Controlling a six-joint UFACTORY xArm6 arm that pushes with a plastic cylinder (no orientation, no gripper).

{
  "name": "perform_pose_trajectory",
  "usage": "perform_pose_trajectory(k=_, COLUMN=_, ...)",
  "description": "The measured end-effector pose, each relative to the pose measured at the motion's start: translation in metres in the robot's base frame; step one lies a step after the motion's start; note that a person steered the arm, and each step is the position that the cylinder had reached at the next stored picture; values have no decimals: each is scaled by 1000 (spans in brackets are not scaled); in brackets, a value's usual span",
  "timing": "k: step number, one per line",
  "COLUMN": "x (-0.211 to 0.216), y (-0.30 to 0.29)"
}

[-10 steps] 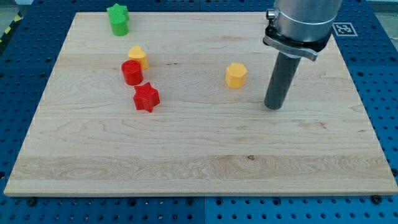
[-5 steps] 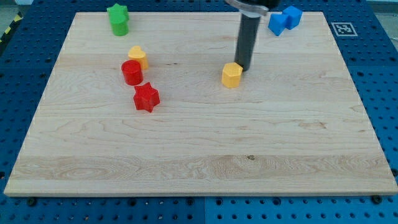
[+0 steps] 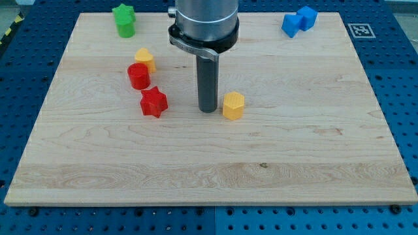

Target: Move the yellow hexagon to the bottom right side of the board

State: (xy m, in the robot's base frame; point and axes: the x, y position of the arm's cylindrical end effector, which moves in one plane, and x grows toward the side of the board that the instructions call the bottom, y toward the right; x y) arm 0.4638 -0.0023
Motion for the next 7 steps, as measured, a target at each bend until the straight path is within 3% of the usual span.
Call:
perform_pose_trajectory(k=3, x=-28, y=37)
perform_pose_trajectory(k=7, x=67, y=145)
